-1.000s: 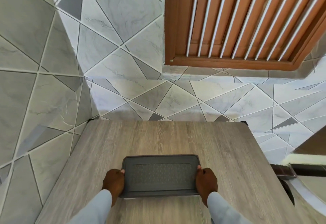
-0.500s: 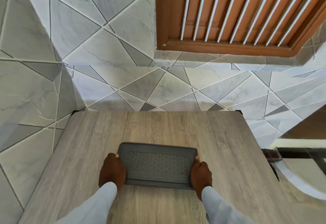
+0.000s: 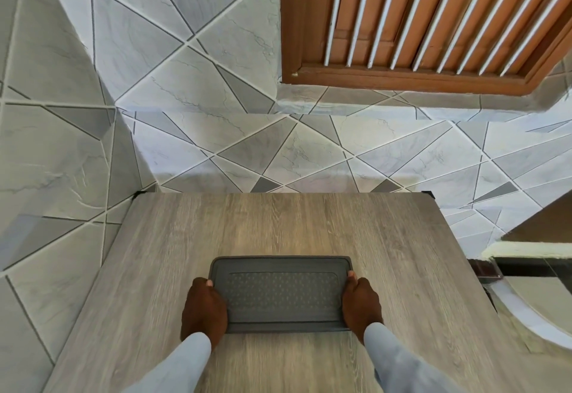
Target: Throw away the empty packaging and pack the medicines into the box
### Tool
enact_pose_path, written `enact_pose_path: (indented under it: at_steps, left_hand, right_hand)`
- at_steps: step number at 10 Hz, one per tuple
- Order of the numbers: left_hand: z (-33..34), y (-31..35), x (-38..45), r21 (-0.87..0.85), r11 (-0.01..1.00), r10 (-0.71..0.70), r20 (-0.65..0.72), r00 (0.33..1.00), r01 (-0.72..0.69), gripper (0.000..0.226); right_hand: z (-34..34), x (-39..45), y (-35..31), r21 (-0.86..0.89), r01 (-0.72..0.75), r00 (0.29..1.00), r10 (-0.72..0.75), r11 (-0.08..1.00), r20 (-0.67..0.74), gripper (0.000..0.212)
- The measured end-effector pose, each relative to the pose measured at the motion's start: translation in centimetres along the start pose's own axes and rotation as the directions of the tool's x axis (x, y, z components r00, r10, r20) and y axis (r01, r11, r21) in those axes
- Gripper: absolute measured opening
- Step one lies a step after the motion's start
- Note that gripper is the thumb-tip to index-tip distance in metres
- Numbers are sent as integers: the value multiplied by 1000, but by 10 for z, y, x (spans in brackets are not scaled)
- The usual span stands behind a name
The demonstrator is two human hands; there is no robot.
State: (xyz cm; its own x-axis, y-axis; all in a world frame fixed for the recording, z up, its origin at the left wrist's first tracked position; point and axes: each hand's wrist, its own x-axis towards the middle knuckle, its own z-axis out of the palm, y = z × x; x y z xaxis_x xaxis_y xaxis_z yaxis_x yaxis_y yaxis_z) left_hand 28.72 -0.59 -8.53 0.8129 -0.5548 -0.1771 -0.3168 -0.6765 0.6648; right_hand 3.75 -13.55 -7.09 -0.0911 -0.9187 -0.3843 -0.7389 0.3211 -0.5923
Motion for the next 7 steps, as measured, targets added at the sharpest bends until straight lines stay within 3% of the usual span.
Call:
enact_pose_path:
  at_steps: [2, 3, 4, 5, 6, 7]
  left_hand:
    - [-8, 4, 0, -11, 999, -36, 76, 996, 37, 24]
    - [-21, 11, 0, -1, 997, -71, 188, 980, 73, 28]
    - [-33, 11, 1, 71, 996, -69, 211, 975, 55, 40]
    - [-54, 2, -10, 198, 974, 77, 175, 981, -112, 45]
    - [-74, -4, -25, 267, 912, 267, 192, 944, -312, 42]
    - [-91, 5, -36, 313, 824, 426, 209, 880, -473, 35]
  right_hand:
    - [-3, -5, -7, -40, -39, 999, 39, 998, 11, 61]
    - [-8, -10, -10, -3, -63, 998, 63, 998, 23, 61]
    - [-17, -17, -9, 17, -55, 998, 54, 998, 41, 62]
    - [-31, -43, -6, -252, 164, 983, -178, 954, -33, 59]
    - [-41, -80, -5, -488, 307, 925, -378, 817, -50, 52]
    - [-45, -108, -10, -504, 366, 887, -458, 782, -66, 50]
